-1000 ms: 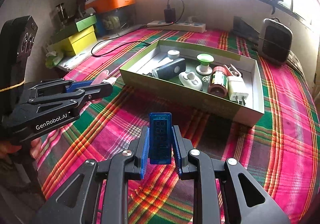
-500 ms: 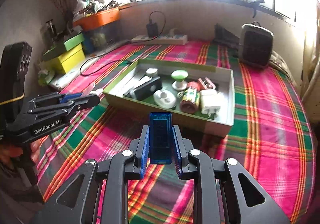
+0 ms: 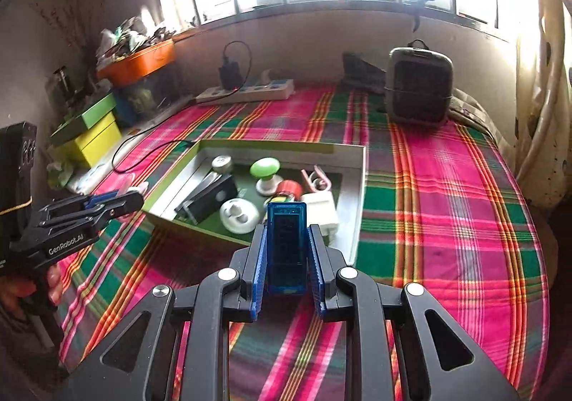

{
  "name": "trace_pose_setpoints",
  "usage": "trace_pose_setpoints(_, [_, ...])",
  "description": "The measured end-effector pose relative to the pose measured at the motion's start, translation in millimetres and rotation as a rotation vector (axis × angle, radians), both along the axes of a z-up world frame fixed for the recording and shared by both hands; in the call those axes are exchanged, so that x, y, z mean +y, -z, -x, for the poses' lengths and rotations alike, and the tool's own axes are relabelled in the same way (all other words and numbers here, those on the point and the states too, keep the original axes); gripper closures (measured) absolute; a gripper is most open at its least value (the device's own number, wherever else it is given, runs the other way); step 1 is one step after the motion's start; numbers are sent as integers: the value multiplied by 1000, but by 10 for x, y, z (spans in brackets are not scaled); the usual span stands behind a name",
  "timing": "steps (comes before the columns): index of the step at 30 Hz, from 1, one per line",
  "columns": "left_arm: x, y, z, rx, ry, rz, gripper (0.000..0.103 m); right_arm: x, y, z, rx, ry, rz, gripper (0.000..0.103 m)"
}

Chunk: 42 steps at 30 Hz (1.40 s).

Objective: Organize rigid objects
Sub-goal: 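Carry the pink block with the left tool while the right tool carries the USB device to the tray, then open the left tool to release the pink block while the right tool releases the USB device into the tray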

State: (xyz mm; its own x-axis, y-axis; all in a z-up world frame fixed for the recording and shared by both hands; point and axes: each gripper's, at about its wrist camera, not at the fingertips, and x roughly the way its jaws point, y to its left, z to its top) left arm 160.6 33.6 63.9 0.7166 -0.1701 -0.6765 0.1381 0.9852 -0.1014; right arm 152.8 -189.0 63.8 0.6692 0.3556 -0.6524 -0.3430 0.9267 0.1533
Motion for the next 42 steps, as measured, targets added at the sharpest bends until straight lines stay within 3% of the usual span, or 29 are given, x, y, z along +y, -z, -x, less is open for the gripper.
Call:
trace_pose_setpoints(22, [-48,188,-605,76,19,-28,86,-56,138,-718,79,45,0,80])
trace_pose_setpoints(42, [-71,400,-773,131,22,-42,86,32,359,-1122,148,20,31,80])
